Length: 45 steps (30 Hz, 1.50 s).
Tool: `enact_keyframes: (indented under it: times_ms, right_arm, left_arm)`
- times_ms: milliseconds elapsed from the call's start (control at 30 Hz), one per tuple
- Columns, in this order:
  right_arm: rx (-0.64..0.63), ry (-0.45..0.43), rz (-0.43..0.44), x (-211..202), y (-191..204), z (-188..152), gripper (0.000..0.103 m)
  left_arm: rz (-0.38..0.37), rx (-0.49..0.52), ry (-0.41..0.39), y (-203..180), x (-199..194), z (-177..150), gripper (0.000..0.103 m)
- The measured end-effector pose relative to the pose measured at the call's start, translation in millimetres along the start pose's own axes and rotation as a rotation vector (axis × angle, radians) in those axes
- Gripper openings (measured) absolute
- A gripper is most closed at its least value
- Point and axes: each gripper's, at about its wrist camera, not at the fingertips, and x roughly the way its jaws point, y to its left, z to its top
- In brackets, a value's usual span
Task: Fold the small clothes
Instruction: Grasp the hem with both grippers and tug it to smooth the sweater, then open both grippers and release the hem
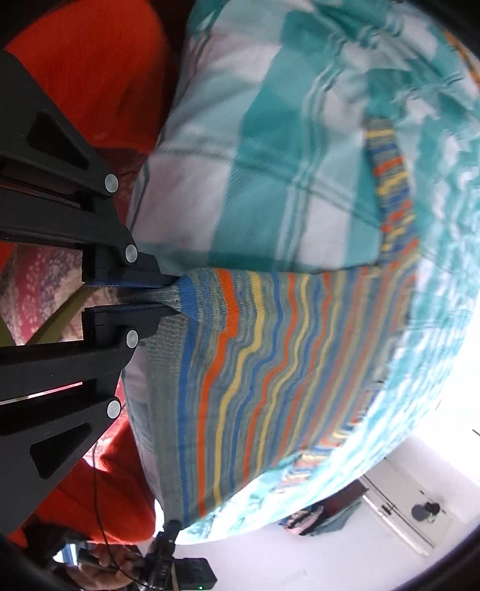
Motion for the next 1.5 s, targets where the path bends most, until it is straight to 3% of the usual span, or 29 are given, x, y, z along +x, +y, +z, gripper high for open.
enact_keyframes:
  times_ms: [100, 233, 333, 433, 500, 533, 567, 600, 667, 733, 833, 933, 1033, 1067, 1133, 1200, 1300, 1367, 1433, 1500]
  right_arm:
    - [0.010, 0.017, 0.015, 0.4, 1.7, -1.6, 0.006]
    - [0.017, 0.087, -0.089, 23.1, -15.4, -6.6, 0.006]
    - [0.037, 0.128, -0.160, 38.9, -29.5, -12.6, 0.006]
    - [0.023, 0.135, -0.193, 45.6, -26.5, -12.5, 0.006]
    - [-0.005, 0.151, -0.227, 50.4, -21.9, -11.2, 0.007]
    - [-0.006, 0.155, -0.236, 51.6, -21.7, -10.8, 0.009]
    - [-0.006, 0.156, -0.255, 51.8, -21.5, -10.3, 0.016]
    - [-0.006, 0.158, -0.279, 50.8, -20.9, -10.4, 0.031]
    - [-0.012, 0.149, -0.305, 42.6, -20.2, -12.1, 0.051]
    - [-0.039, 0.115, -0.336, 26.0, -16.2, -12.5, 0.051]
    - [-0.127, 0.038, -0.425, 0.5, -0.1, -7.2, 0.051]
    - [-0.198, -0.026, -0.405, -8.6, 20.2, 6.5, 0.051]
    - [-0.218, -0.072, -0.308, 7.2, 33.7, 21.9, 0.051]
    - [-0.221, -0.075, -0.269, 18.4, 35.0, 25.3, 0.051]
    - [-0.218, -0.048, -0.276, 47.8, 31.1, 27.7, 0.051]
    - [-0.214, 0.002, -0.318, 74.9, 23.2, 25.1, 0.051]
    - [-0.226, 0.005, -0.364, 95.6, 16.2, 12.2, 0.052]
    - [-0.236, -0.022, -0.367, 93.8, 16.4, 7.5, 0.052]
    - [-0.221, -0.025, -0.355, 91.7, 13.9, 8.5, 0.050]
    - [-0.205, -0.021, -0.336, 89.8, 9.1, 10.2, 0.050]
  left_arm:
    - [0.040, 0.041, 0.034, -0.2, 8.4, -1.0, 0.005]
    - [0.156, 0.105, 0.181, 0.0, 62.8, -23.2, 0.005]
    - [0.232, 0.147, 0.200, -8.6, 82.4, -35.6, 0.006]
    - [0.249, 0.133, 0.201, -8.9, 79.8, -30.8, 0.017]
    - [0.256, 0.103, 0.207, -1.6, 73.0, -28.5, 0.037]
    - [0.263, 0.094, 0.204, 1.6, 68.9, -28.3, 0.050]
    - [0.269, 0.081, 0.188, 7.0, 60.9, -27.1, 0.056]
    - [0.267, 0.069, 0.175, 12.3, 53.2, -26.6, 0.057]
    - [0.270, 0.022, 0.129, 24.8, 30.6, -22.3, 0.057]
    - [0.272, -0.032, 0.058, 37.1, 6.9, -15.4, 0.061]
    - [0.196, -0.090, -0.024, 49.7, -9.1, 5.5, 0.064]
    - [0.121, -0.050, -0.035, 42.5, 15.3, 35.1, 0.061]
    - [0.054, -0.002, 0.029, 37.9, 62.9, 69.8, 0.033]
    - [0.039, -0.004, 0.055, 37.8, 76.0, 78.6, 0.029]
    - [0.030, -0.010, 0.094, 36.6, 99.8, 91.9, 0.029]
    - [0.066, -0.001, 0.124, 35.1, 121.9, 102.4, 0.029]
    - [-0.015, -0.015, 0.131, 32.4, 129.3, 107.9, 0.029]
    - [-0.060, -0.004, 0.145, 28.0, 134.1, 110.5, 0.002]
    - [-0.003, 0.061, 0.140, 19.4, 138.1, 112.3, 0.001]
    - [0.115, 0.124, 0.096, 12.9, 135.2, 114.1, 0.000]
